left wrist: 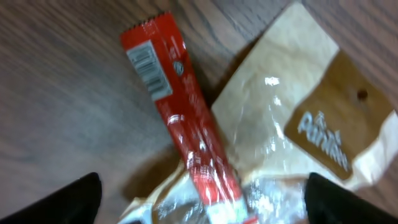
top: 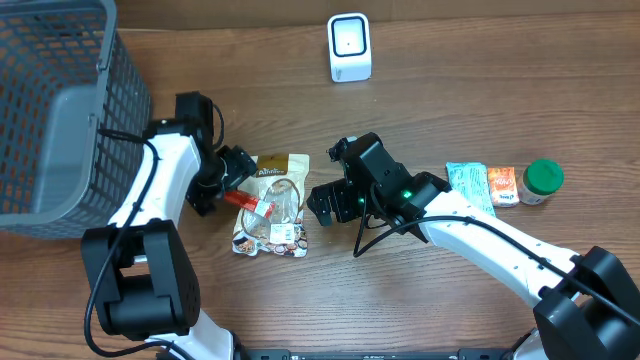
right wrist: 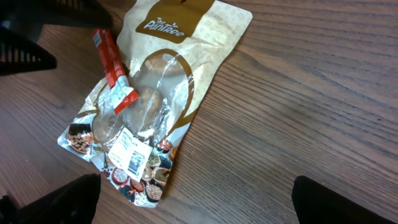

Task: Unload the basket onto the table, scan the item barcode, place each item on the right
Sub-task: 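Move the left gripper to the red stick sachet and grasp it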

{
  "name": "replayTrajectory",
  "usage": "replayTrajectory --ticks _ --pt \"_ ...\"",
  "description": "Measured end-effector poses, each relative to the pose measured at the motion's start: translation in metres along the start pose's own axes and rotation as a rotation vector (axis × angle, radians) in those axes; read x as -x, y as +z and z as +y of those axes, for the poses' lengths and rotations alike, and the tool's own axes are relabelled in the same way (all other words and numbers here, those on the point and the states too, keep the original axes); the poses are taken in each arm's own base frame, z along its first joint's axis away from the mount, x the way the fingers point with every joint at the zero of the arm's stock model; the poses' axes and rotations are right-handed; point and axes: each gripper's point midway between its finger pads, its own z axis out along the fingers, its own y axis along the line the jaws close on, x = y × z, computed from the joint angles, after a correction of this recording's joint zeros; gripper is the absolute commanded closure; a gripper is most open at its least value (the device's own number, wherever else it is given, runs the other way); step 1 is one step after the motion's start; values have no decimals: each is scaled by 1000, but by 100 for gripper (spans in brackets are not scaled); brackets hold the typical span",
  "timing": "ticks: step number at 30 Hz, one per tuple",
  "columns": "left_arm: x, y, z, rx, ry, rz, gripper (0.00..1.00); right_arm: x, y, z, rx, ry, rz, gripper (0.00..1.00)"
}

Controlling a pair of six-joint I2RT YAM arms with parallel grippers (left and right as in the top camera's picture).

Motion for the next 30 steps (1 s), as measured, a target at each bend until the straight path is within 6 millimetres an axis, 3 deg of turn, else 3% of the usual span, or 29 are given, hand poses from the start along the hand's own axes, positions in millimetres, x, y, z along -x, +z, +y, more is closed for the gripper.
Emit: replayTrajectory --ticks 5,13,18,20,30 --pt "1 14 2 -9 -3 -19 12 0 0 0 -3 0 -1 0" --pt "8 15 3 -1 -58 -55 21 1 0 0 -3 0 -3 0" --pt "9 15 5 9 -107 -66 39 1 0 0 -2 -1 -6 0" --pt "9 17 5 10 -115 -68 42 1 0 0 -2 -1 -6 0" --pt "6 26 9 10 -136 -69 44 2 0 -1 -7 -1 -10 0"
